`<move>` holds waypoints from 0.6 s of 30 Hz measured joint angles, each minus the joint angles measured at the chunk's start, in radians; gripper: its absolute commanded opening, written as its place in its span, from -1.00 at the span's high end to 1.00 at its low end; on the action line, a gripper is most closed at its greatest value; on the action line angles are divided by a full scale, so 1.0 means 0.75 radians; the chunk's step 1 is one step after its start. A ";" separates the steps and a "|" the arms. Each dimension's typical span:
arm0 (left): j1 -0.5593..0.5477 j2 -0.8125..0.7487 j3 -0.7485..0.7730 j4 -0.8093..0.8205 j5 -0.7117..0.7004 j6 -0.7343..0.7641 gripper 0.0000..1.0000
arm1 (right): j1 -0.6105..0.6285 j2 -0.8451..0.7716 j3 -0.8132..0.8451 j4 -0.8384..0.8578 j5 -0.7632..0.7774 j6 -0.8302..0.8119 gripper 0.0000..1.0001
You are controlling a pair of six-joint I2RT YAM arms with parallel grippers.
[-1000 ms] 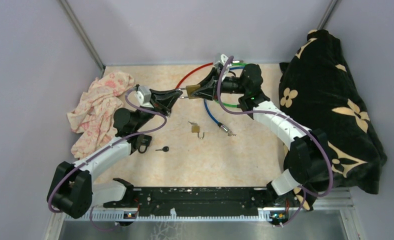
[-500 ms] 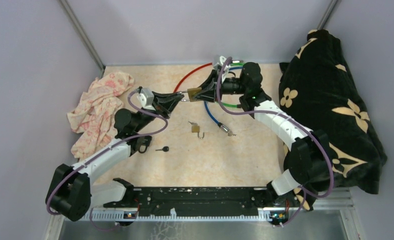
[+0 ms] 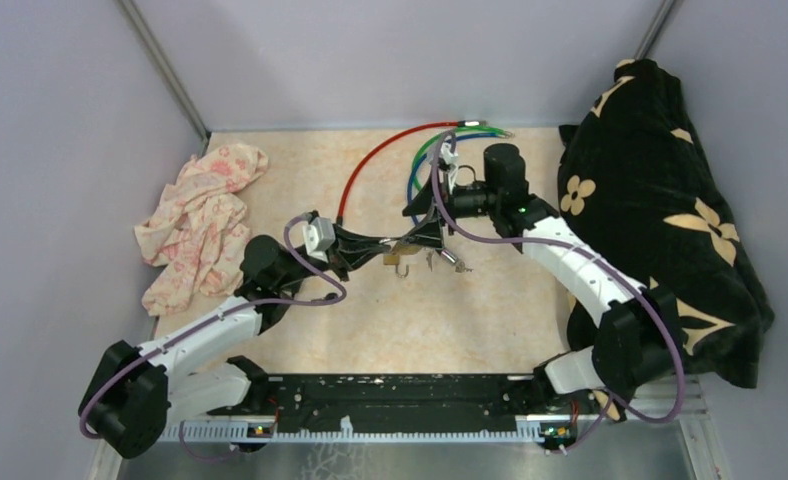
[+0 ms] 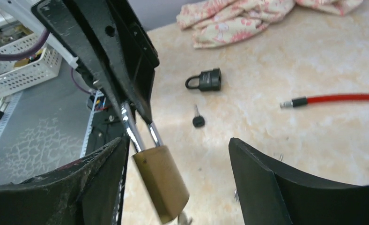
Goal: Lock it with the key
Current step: Lock the lock.
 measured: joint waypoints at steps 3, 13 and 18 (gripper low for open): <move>0.025 -0.005 -0.031 -0.067 0.037 0.006 1.00 | -0.041 -0.067 -0.008 -0.158 0.018 -0.087 -0.53; 0.147 -0.052 -0.049 -0.174 0.100 -0.070 1.00 | -0.081 -0.221 -0.199 -0.347 0.084 -0.315 -0.41; 0.165 -0.074 -0.061 -0.182 0.119 -0.112 1.00 | -0.045 -0.221 -0.426 -0.170 0.154 -0.288 -0.38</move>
